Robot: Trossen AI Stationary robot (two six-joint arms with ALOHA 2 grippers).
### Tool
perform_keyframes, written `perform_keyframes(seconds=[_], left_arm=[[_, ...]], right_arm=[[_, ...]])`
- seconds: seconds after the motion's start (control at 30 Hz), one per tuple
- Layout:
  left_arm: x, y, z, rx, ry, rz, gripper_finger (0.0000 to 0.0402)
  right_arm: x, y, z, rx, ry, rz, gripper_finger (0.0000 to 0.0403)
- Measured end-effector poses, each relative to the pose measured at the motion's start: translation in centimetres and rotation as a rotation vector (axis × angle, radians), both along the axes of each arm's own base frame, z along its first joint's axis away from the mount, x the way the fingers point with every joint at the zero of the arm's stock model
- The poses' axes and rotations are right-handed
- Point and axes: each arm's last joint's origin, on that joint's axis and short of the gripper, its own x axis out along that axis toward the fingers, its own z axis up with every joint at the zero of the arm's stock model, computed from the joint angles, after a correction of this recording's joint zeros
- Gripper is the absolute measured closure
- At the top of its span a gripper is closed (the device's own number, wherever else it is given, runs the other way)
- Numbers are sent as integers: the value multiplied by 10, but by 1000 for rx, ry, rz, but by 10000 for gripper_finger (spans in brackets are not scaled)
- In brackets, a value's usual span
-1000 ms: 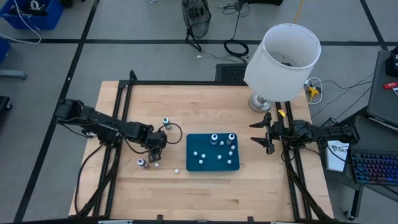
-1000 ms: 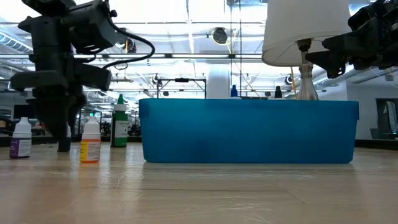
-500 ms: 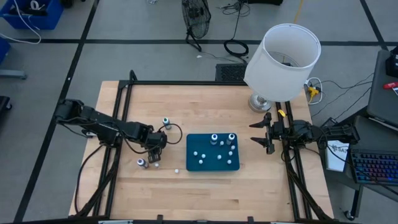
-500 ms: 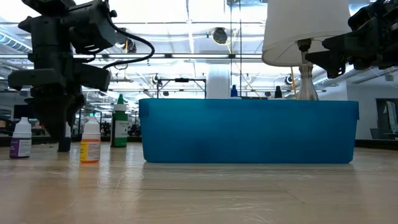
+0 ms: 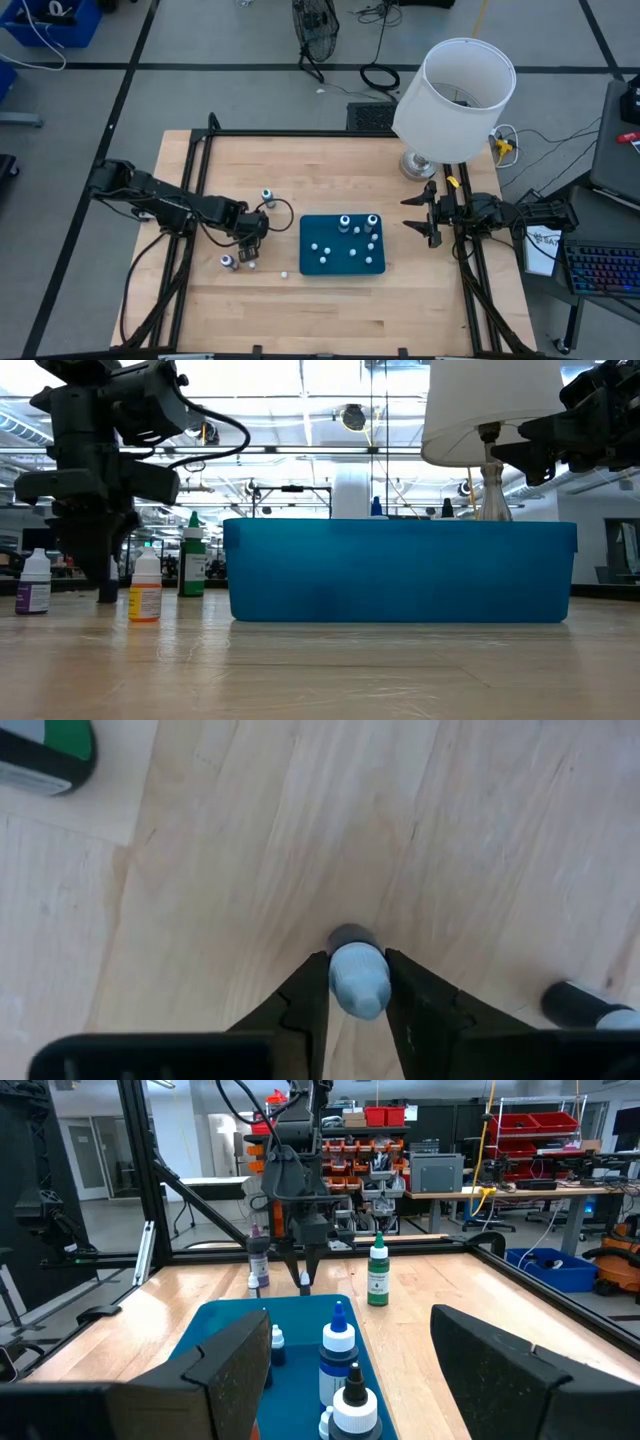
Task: Pick & Place food coloring
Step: Put the small violet food coloring bottle into the blue bin
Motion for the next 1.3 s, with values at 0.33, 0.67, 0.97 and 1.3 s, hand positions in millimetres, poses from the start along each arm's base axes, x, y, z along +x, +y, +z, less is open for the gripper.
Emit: perform_keyframes(seconds=[0.33, 0.67, 0.97, 1.3], left_arm=[[4, 0, 4, 43, -23, -31, 334], [52, -9, 84, 63, -279, -199, 335], [127, -5, 104, 202, -154, -440, 335], [199, -11, 67, 191, -84, -698, 336]], right_arm=[[0, 0, 0, 0, 0, 0, 140], [0, 0, 0, 0, 0, 0, 140], [0, 0, 0, 0, 2, 0, 140], [0, 0, 0, 0, 0, 0, 140]])
